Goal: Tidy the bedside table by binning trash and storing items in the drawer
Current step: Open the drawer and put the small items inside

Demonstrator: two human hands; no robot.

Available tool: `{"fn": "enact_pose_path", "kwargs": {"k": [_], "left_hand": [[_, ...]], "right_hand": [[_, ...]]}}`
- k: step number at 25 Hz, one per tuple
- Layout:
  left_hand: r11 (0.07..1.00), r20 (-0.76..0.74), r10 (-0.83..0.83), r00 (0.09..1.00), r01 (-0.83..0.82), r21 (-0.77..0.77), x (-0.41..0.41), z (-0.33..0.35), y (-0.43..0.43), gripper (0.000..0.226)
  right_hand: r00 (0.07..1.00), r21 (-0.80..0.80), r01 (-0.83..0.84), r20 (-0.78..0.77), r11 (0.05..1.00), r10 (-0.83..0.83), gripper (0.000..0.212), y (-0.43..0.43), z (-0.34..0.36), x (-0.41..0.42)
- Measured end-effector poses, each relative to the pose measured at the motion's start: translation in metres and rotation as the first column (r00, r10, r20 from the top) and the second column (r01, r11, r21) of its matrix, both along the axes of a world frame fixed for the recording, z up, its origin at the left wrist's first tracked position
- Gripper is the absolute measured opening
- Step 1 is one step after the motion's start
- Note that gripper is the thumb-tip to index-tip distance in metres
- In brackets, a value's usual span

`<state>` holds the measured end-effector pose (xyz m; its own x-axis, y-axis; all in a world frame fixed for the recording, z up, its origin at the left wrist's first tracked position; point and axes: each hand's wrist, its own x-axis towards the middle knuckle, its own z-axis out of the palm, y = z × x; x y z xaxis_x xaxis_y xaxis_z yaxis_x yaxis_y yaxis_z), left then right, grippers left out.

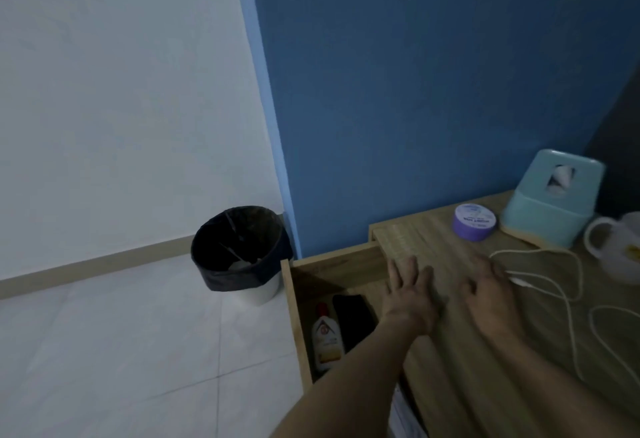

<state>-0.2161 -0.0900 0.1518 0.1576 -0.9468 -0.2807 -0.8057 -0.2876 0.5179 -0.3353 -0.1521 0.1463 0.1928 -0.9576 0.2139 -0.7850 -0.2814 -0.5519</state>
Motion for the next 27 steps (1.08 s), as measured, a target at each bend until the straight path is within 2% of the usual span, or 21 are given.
{"fn": "enact_pose_path", "kwargs": {"k": [3,5,6,8,10,11,15,19,22,23,24,26,27], "left_hand": [[0.999,0.045,-0.045,0.998,0.045,0.016,0.012,-0.005,-0.010,0.072],[0.998,0.023,-0.056,0.998,0.055,0.031,0.016,-0.006,-0.012,0.072],[0.998,0.015,-0.052,0.999,0.051,0.027,0.017,-0.006,-0.013,0.071],[0.999,-0.004,-0.042,0.999,0.042,0.022,0.017,-0.007,-0.015,0.070],[0.998,0.002,-0.050,0.999,0.050,0.031,0.017,-0.007,-0.016,0.070],[0.998,0.005,-0.055,0.998,0.055,0.036,0.017,-0.007,-0.016,0.070],[0.997,0.019,-0.063,0.998,0.062,0.049,0.016,-0.007,-0.015,0.072],[0.998,0.043,-0.057,0.997,0.056,0.022,0.017,-0.005,-0.006,0.074],[0.999,0.037,-0.050,0.998,0.049,0.018,0.019,-0.005,0.010,0.105],[0.999,0.034,-0.047,0.998,0.047,0.026,0.020,-0.005,0.015,0.108],[0.998,0.053,-0.059,0.997,0.057,0.036,0.020,-0.005,0.020,0.103],[0.995,0.104,-0.095,0.990,0.092,0.027,0.024,0.001,0.031,0.069],[0.995,0.109,-0.095,0.989,0.096,0.003,0.029,0.001,0.041,0.060]], "right_hand": [[0.994,-0.005,0.086,0.064,0.996,-0.086,0.053,-0.020,-0.001,0.006],[0.996,-0.066,0.054,0.080,0.996,-0.049,0.065,-0.038,0.005,0.010],[0.999,-0.076,0.022,0.051,0.997,-0.018,0.069,-0.049,0.008,0.012],[0.998,0.007,0.010,-0.060,1.000,-0.009,0.072,-0.074,0.007,0.014],[0.985,0.064,0.035,-0.172,0.997,-0.023,0.066,-0.089,0.005,0.015],[0.983,0.047,0.037,-0.181,0.998,-0.028,0.062,-0.094,0.004,0.016],[0.995,0.007,0.071,-0.064,0.997,-0.070,0.050,-0.084,0.008,0.026],[0.992,-0.043,0.035,-0.122,0.998,-0.040,0.052,-0.057,-0.001,0.032],[0.997,-0.048,0.034,-0.073,0.998,-0.038,0.048,-0.033,0.000,0.036],[0.998,-0.046,0.034,-0.060,0.998,-0.037,0.046,-0.024,0.001,0.038],[0.999,-0.034,0.031,-0.040,0.999,-0.032,0.046,-0.013,0.002,0.039],[0.999,-0.016,0.032,-0.022,0.999,-0.033,0.047,0.010,0.006,0.041],[0.999,-0.016,0.035,-0.033,0.999,-0.035,0.048,0.027,0.011,0.040]]}}
